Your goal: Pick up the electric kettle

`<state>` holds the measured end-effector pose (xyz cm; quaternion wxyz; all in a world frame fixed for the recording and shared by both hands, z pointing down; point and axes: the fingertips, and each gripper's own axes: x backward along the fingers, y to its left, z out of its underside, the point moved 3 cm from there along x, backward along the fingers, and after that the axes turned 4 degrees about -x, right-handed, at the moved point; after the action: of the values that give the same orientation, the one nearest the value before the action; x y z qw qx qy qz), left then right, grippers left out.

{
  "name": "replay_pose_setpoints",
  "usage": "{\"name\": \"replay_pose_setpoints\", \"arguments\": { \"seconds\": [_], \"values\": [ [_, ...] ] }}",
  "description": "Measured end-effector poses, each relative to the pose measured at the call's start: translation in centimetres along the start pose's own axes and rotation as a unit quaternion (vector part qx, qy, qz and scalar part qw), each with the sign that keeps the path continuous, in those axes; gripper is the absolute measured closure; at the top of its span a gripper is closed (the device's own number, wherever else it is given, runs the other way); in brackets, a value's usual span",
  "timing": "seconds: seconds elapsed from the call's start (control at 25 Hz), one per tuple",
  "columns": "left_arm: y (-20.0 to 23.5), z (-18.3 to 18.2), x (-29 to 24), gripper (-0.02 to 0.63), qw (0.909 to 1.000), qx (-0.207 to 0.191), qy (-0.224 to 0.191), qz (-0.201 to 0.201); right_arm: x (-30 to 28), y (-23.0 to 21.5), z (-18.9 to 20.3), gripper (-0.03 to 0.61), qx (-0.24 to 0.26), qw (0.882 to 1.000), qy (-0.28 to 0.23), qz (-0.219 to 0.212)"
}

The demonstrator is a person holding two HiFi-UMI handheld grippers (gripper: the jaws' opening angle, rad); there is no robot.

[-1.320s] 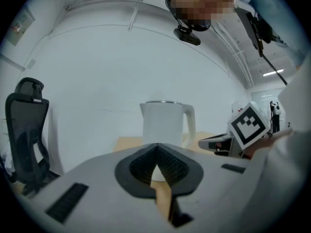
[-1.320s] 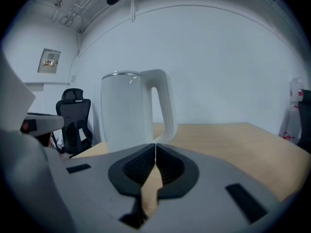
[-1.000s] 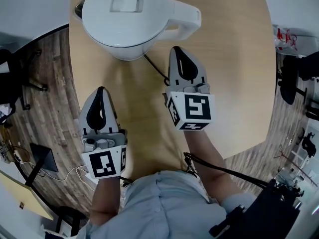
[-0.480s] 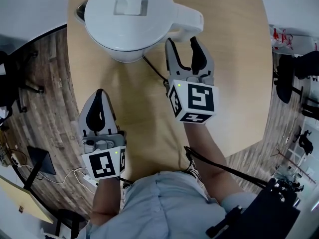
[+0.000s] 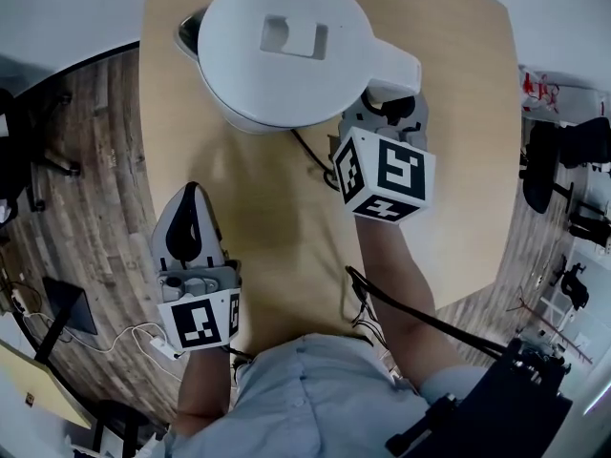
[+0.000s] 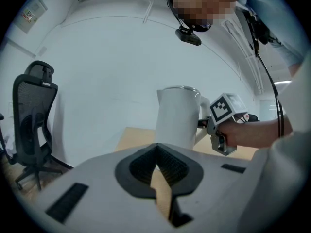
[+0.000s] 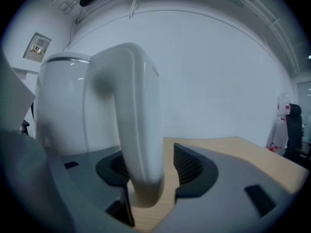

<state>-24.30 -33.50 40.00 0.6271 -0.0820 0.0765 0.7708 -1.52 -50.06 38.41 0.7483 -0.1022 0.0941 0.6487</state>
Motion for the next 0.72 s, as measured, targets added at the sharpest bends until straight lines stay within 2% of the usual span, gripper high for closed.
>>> {"name": "replay_pose_setpoints", "arguments": {
  "seconds": [0.12,0.36,0.56,0.72],
  "values": [
    [0.5,0.3,-0.3,0.614,1.0000,0.003,-0.001,-0.002,-0.5,0.3,-0.2,0.378,0.003,1.000,-0.006,0.006],
    [1.2,0.9,-0.1,0.614,0.9999,0.011,0.010,-0.009,-0.5,0.8,-1.1,0.503,0.006,0.999,-0.031,0.031],
    [1.4,0.5,0.4,0.614,0.9998,0.007,0.007,-0.016,-0.4,0.4,-1.2,0.512,-0.014,0.998,-0.042,0.044],
    [1.8,0.2,0.9,0.614,0.9997,0.004,0.007,-0.023,-1.1,-0.3,-1.3,0.500,-0.052,0.996,-0.046,0.052]
  ]
}}
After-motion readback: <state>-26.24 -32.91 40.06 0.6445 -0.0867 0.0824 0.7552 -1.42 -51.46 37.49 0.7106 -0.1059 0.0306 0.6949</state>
